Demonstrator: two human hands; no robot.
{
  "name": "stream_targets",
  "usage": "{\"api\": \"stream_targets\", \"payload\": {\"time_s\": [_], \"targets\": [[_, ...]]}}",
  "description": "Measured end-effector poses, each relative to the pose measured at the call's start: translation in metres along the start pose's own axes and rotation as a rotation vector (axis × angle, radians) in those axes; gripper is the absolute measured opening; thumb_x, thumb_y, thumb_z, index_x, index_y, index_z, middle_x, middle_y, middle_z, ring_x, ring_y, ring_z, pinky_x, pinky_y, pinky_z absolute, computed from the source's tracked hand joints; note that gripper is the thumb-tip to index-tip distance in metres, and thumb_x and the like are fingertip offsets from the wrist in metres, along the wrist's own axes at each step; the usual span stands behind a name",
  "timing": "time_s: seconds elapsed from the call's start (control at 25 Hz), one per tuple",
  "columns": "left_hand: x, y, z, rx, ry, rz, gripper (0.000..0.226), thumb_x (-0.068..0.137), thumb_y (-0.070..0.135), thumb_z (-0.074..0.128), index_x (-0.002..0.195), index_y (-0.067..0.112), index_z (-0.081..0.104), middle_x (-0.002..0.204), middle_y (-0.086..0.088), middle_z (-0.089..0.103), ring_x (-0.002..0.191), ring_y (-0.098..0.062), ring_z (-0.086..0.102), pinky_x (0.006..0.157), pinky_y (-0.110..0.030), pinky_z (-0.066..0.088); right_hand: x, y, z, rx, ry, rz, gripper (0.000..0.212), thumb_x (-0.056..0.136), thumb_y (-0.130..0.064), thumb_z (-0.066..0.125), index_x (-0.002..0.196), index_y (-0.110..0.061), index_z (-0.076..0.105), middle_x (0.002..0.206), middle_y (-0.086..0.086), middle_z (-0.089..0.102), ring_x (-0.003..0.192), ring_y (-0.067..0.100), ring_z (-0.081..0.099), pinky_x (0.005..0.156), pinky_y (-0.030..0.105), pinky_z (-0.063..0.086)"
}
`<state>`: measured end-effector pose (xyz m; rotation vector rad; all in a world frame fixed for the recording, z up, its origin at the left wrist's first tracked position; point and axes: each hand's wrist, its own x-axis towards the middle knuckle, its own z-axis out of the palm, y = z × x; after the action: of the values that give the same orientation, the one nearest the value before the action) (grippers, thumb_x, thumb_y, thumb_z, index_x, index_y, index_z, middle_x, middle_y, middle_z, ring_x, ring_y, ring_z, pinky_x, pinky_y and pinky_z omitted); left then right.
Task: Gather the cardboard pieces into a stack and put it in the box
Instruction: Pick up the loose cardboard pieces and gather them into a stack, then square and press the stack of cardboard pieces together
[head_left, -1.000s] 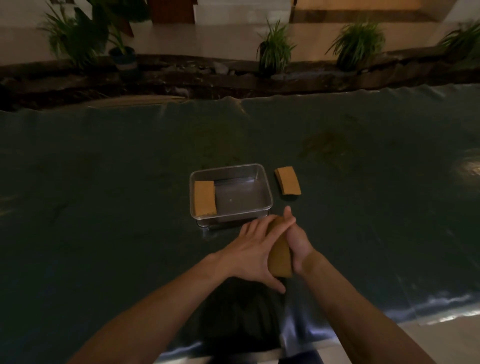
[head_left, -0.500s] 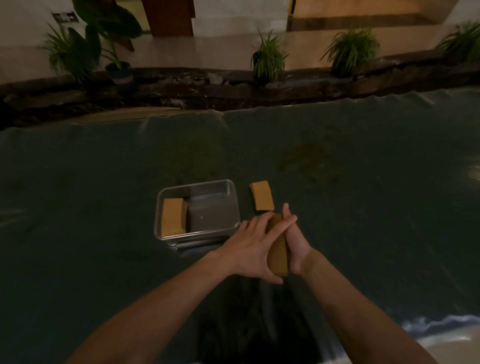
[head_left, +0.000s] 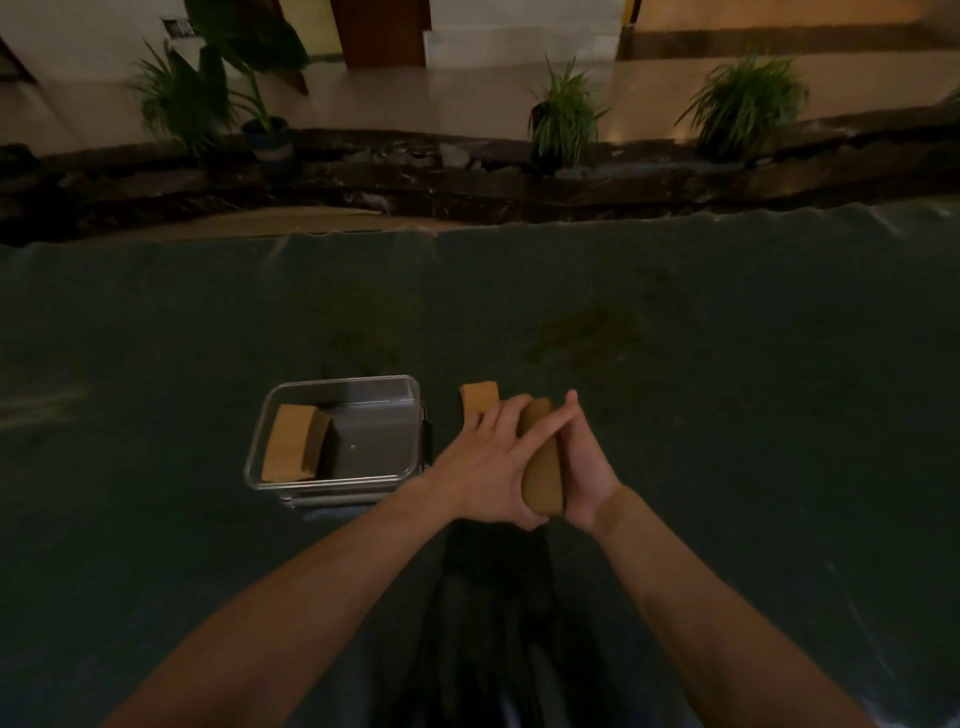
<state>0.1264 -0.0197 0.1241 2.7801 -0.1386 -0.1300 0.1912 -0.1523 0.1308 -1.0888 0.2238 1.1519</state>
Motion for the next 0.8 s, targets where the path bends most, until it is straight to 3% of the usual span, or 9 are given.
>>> {"api": "stream_targets", "payload": {"time_s": [0.12, 0.2, 0.36, 0.44, 0.52, 0.56, 0.64, 0.72, 0.8], "targets": [[0.010, -0.023, -0.003, 0.031, -0.004, -0.086, 0.131, 0.057, 0.070, 0.071, 0.149, 0.052, -0.019, 0.155, -0.011, 0.015, 0.139, -0.037, 0.019, 0.109, -0.061, 0.026, 0.010, -0.006, 0.002, -0.246, 0.097, -0.091, 0.039, 0.091, -0.054, 0.054, 0.121, -0.030, 0.062, 0.121, 0.005, 0.065, 0.111, 0.026, 0.061, 0.086, 0.049, 0.056], [0.015, -0.038, -0.002, 0.047, -0.019, -0.101, 0.132, 0.055, 0.071, 0.071, 0.149, 0.052, -0.020, 0.155, -0.012, 0.016, 0.139, -0.038, 0.020, 0.108, -0.059, 0.025, 0.018, -0.008, 0.003, -0.441, 0.178, -0.149, 0.026, 0.092, -0.039, 0.061, 0.114, -0.026, 0.062, 0.118, 0.004, 0.063, 0.104, 0.022, 0.063, 0.073, 0.039, 0.061], [0.022, -0.056, 0.007, 0.025, 0.005, -0.091, 0.134, 0.052, 0.078, 0.071, 0.149, 0.053, -0.018, 0.158, -0.006, 0.010, 0.142, -0.037, 0.015, 0.108, -0.056, 0.018, 0.035, -0.010, 0.005, -0.565, 0.223, -0.218, 0.013, 0.093, -0.023, 0.061, 0.106, -0.023, 0.063, 0.111, 0.002, 0.065, 0.099, 0.018, 0.065, 0.068, 0.031, 0.060], [0.021, -0.066, 0.009, -0.111, 0.027, -0.152, 0.138, 0.046, 0.083, 0.071, 0.148, 0.056, -0.017, 0.160, 0.009, -0.005, 0.143, -0.027, 0.004, 0.108, -0.050, 0.010, 0.046, -0.011, 0.007, -0.563, 0.264, -0.234, 0.013, 0.094, -0.020, 0.060, 0.106, -0.022, 0.063, 0.108, 0.001, 0.064, 0.098, 0.019, 0.064, 0.068, 0.032, 0.060], [0.020, -0.075, 0.013, -0.433, 0.091, -0.330, 0.132, 0.049, 0.081, 0.074, 0.149, 0.057, -0.009, 0.157, 0.018, -0.002, 0.140, -0.018, 0.009, 0.107, -0.045, 0.015, 0.058, -0.011, 0.008, -0.545, 0.315, -0.230, 0.015, 0.094, -0.020, 0.059, 0.109, -0.020, 0.062, 0.109, 0.002, 0.062, 0.099, 0.021, 0.063, 0.077, 0.039, 0.060], [0.020, -0.079, 0.017, -0.645, 0.144, -0.448, 0.120, 0.058, 0.074, 0.075, 0.151, 0.052, 0.003, 0.155, 0.013, 0.010, 0.137, -0.020, 0.021, 0.107, -0.042, 0.025, 0.064, -0.011, 0.007, -0.540, 0.327, -0.219, 0.016, 0.095, -0.020, 0.059, 0.111, -0.019, 0.061, 0.110, 0.003, 0.062, 0.101, 0.022, 0.062, 0.081, 0.042, 0.059], [0.023, -0.088, 0.027, -1.013, 0.206, -0.696, 0.073, 0.084, 0.049, 0.070, 0.144, 0.036, 0.031, 0.142, -0.001, 0.043, 0.125, -0.019, 0.049, 0.095, -0.035, 0.048, 0.076, -0.011, 0.008, -0.528, 0.321, -0.190, 0.017, 0.095, -0.022, 0.059, 0.112, -0.020, 0.060, 0.111, 0.001, 0.060, 0.103, 0.021, 0.060, 0.082, 0.041, 0.058], [0.029, -0.095, 0.033, -1.153, 0.149, -0.891, 0.037, 0.096, 0.029, 0.059, 0.132, 0.025, 0.050, 0.127, -0.003, 0.060, 0.107, -0.017, 0.062, 0.080, -0.029, 0.054, 0.090, -0.009, 0.009, -0.516, 0.322, -0.170, 0.015, 0.094, -0.023, 0.060, 0.110, -0.022, 0.060, 0.110, -0.002, 0.060, 0.100, 0.019, 0.059, 0.075, 0.034, 0.056], [0.036, -0.104, 0.038, -1.180, 0.113, -0.970, 0.030, 0.098, 0.022, 0.056, 0.128, 0.020, 0.057, 0.114, -0.001, 0.065, 0.097, -0.014, 0.065, 0.073, -0.026, 0.053, 0.106, -0.007, 0.007, -0.540, 0.347, -0.137, 0.019, 0.094, -0.025, 0.061, 0.113, -0.023, 0.061, 0.112, -0.001, 0.061, 0.100, 0.018, 0.060, 0.072, 0.031, 0.054]]}}
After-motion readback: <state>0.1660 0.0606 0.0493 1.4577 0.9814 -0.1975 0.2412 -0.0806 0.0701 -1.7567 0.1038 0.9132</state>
